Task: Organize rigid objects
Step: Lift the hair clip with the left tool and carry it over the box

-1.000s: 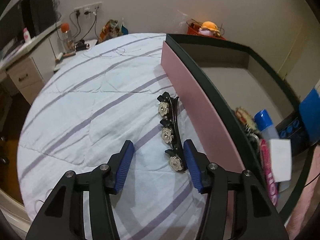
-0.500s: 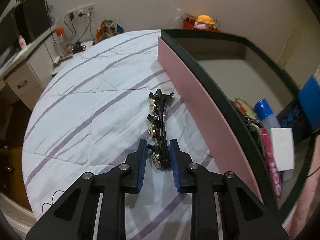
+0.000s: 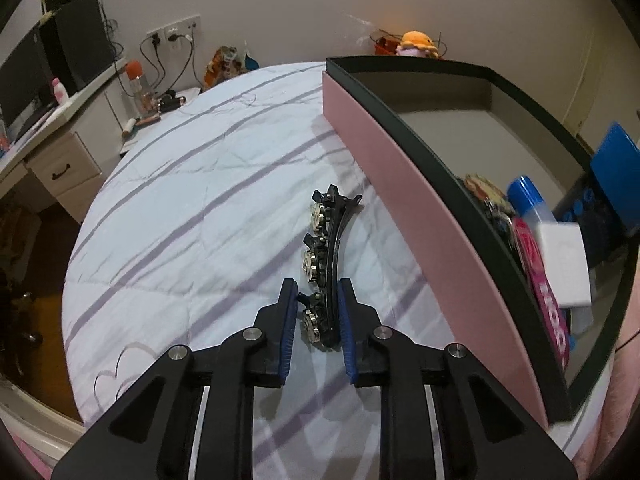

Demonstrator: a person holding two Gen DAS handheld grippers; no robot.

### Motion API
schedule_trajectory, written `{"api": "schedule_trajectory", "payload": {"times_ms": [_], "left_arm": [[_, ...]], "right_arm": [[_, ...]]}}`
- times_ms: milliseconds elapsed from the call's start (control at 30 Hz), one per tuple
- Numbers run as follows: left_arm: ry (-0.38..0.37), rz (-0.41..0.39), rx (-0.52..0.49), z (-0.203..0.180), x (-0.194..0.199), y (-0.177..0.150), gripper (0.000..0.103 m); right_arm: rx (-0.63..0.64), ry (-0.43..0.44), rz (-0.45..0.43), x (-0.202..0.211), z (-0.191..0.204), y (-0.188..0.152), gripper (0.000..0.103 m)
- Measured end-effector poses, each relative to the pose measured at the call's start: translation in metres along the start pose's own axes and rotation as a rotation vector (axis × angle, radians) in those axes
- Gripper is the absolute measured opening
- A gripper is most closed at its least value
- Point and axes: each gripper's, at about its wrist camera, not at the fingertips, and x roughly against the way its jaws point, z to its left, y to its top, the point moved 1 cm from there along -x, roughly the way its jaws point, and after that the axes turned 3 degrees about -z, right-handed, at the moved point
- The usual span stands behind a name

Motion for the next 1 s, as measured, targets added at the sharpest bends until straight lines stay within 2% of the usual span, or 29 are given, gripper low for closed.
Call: {"api": "schedule_trajectory", "payload": {"times_ms": [167, 333, 367, 433, 500, 567, 600, 700, 767, 1000], "left_arm": [[0.018, 0.001, -0.004, -0.001, 0.01, -0.011, 0.021], [0.036, -0.001, 0.007, -0.001, 0.001, 0.0, 0.023], [0.034, 0.001, 0.01, -0.001, -0.002, 0.002, 0.025], [0.021, -0.001, 0.022, 0.001, -0.009, 0.009, 0.039], [0.011, -0.002, 0.038, 0.003, -0.015, 0.013, 0.048], [0.004, -0.013, 0.044, 0.004, -0.017, 0.014, 0.048], [-0.004, -0.015, 0.052, 0.005, -0.018, 0.014, 0.047], [-0.015, -0.028, 0.074, 0.01, -0.014, 0.011, 0.02], [-0.042, -0.034, 0.101, 0.015, -0.011, 0.008, 0.019], [-0.061, -0.056, 0.138, 0.019, 0.006, -0.009, 0.019]], "right_arm": [[-0.007, -0.004, -0.003, 0.001, 0.001, 0.0, 0.019], [-0.019, 0.0, -0.006, 0.001, 0.0, -0.001, 0.019], [-0.022, 0.001, -0.007, 0.001, 0.0, -0.001, 0.019], [-0.026, 0.003, -0.008, 0.001, 0.0, -0.001, 0.019], [-0.032, 0.009, -0.012, 0.001, -0.001, -0.001, 0.019], [-0.041, 0.018, -0.017, 0.0, -0.003, -0.002, 0.019], [-0.045, 0.022, -0.02, 0.0, -0.004, -0.002, 0.019], [-0.063, 0.035, -0.029, -0.002, -0.006, -0.001, 0.02], [-0.075, 0.04, -0.038, -0.003, -0.007, 0.001, 0.02], [-0.061, 0.016, -0.053, -0.005, -0.003, 0.004, 0.021]]}}
